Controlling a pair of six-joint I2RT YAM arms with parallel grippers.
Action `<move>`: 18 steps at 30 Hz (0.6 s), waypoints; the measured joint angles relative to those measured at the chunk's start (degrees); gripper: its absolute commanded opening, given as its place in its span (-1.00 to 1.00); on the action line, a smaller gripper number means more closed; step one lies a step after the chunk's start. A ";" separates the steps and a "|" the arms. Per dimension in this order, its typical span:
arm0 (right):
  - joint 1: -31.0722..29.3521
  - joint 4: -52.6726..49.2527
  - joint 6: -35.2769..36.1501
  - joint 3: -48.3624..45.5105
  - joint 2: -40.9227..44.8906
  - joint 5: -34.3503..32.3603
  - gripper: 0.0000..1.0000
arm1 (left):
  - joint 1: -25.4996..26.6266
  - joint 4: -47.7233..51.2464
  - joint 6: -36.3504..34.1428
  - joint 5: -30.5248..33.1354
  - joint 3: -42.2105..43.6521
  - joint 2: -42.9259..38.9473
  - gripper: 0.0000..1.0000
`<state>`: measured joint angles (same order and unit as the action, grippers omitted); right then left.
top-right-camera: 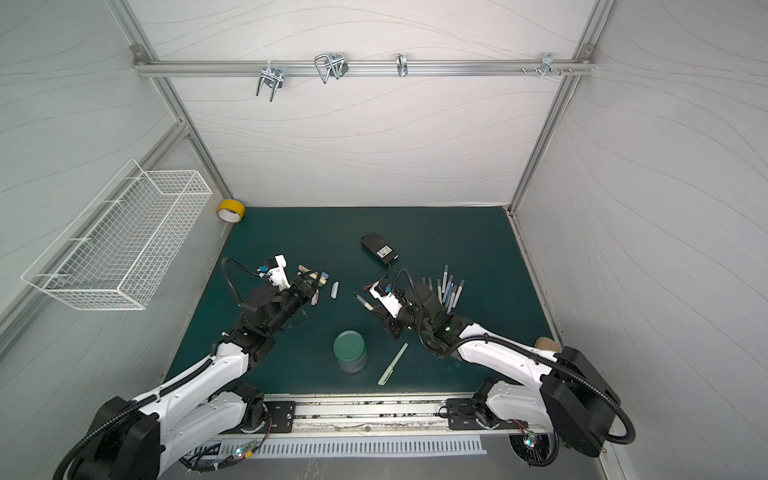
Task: Open the pen caps
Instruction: 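Carry the cream cap with left gripper to the caps while right carries pen to pens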
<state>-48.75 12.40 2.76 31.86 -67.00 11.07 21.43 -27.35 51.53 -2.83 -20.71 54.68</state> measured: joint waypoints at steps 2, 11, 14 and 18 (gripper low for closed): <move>0.35 -1.27 -0.44 0.37 -0.02 -1.51 -1.00 | -0.02 5.99 -0.31 4.24 -0.50 -1.22 -1.00; 6.91 -6.32 -8.81 3.98 -3.34 -9.44 -1.00 | -0.09 24.50 -1.70 17.07 -7.04 2.80 -1.00; 9.92 -9.51 -12.57 6.60 -6.71 -11.15 -1.00 | -0.55 26.32 -2.08 19.17 -8.50 6.36 -1.00; 12.68 -12.17 -16.44 7.80 -9.88 -12.59 -1.00 | -2.71 29.59 -2.03 21.03 -8.59 9.90 -1.00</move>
<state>-36.07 0.23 -13.67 39.66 -76.88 -1.52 18.72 2.24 49.50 18.20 -29.30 64.58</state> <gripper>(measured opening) 0.123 0.135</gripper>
